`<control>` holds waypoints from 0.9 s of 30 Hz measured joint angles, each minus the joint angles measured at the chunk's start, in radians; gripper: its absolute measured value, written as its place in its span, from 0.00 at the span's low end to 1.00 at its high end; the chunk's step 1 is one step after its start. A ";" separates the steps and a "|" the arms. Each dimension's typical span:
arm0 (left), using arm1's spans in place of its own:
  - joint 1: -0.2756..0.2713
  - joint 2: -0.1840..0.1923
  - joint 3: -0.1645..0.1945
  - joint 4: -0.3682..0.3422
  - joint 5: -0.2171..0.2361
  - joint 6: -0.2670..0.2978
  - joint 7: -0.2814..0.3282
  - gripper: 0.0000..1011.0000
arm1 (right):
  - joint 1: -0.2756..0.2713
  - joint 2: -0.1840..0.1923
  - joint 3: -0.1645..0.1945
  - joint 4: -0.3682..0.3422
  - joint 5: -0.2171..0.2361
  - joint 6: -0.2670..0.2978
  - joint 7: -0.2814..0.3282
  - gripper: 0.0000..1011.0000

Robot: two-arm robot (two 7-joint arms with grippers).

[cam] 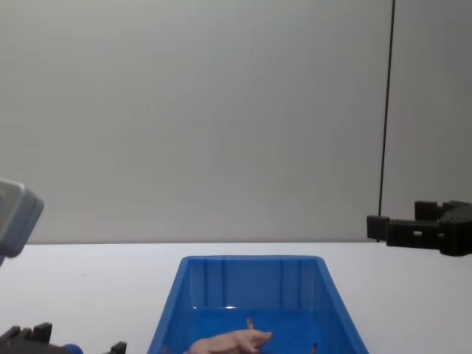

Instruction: Pick up the two dolls from the table and place them into the box.

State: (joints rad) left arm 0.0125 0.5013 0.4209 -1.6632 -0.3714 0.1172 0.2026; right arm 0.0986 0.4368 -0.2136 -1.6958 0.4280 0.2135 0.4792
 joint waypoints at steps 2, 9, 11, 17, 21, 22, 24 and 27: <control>-0.003 -0.003 -0.001 0.016 0.000 -0.004 -0.013 0.99 | 0.000 0.000 0.000 0.000 0.000 0.000 0.000 0.99; -0.017 -0.016 -0.007 0.067 0.002 -0.010 -0.050 0.90 | -0.001 0.001 0.000 0.000 0.001 0.000 0.000 0.99; -0.020 -0.019 -0.009 0.076 0.004 -0.010 -0.057 0.85 | -0.001 0.001 0.000 0.000 0.001 0.000 0.000 0.99; -0.028 -0.025 -0.014 0.102 0.009 -0.004 -0.075 0.66 | -0.001 0.001 0.000 0.000 0.001 0.000 0.000 0.99; -0.031 -0.027 -0.018 0.109 0.012 -0.003 -0.083 0.55 | -0.001 0.001 0.000 0.000 0.001 0.000 0.000 0.99; -0.032 -0.027 -0.019 0.110 0.013 -0.003 -0.084 0.54 | -0.001 0.001 0.000 0.000 0.001 0.000 0.000 0.99; -0.033 -0.027 -0.022 0.111 0.016 -0.003 -0.086 0.51 | -0.001 0.001 0.000 0.000 0.001 0.000 0.000 0.99; -0.036 -0.027 -0.026 0.110 0.021 -0.003 -0.089 0.48 | -0.001 0.001 0.000 0.000 0.001 0.000 0.000 0.99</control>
State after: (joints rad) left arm -0.0234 0.4744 0.3951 -1.5528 -0.3504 0.1141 0.1139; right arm 0.0977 0.4380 -0.2133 -1.6960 0.4291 0.2131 0.4794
